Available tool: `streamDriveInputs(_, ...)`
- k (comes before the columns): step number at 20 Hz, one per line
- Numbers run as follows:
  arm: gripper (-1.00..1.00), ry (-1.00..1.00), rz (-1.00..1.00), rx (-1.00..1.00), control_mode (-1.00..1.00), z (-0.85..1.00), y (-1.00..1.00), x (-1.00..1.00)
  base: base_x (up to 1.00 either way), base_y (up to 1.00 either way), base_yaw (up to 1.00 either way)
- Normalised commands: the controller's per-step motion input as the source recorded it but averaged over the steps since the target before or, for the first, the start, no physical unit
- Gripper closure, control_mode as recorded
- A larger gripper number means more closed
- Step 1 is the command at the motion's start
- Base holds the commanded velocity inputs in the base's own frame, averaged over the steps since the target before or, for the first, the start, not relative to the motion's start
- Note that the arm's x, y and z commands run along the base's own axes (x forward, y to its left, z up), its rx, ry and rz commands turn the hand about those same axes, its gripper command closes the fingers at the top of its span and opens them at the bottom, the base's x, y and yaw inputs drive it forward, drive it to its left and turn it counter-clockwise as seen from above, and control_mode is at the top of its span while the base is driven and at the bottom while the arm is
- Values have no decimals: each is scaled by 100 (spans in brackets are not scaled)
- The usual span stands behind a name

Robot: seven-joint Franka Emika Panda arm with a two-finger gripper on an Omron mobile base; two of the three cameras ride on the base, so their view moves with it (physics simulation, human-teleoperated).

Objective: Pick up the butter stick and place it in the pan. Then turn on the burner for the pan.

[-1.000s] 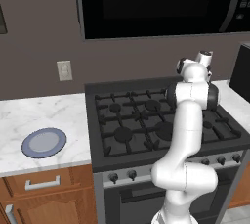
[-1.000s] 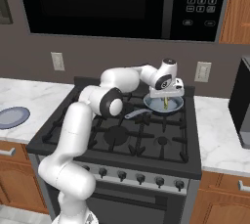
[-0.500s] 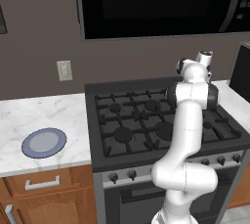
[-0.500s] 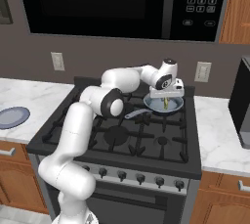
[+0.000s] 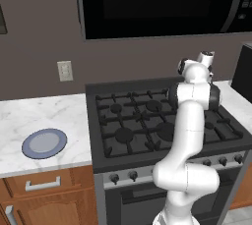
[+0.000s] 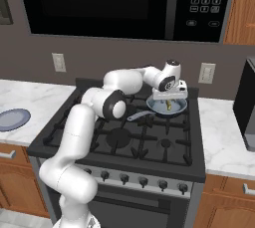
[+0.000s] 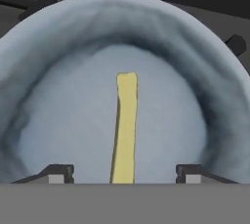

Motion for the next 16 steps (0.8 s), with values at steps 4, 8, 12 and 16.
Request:
streamDriveInputs(4,-100,0,0,0,-100,0,0,0,0,0,0)
streamDriveInputs(8,-100,-2,0,0,-100,0,0,-5,0,0,0)
streamDriveInputs(12,-100,-9,0,0,-100,1,0,-26,0,0,0)
streamDriveInputs(16,-100,-7,0,0,-100,1,0,-32,0,0,0)
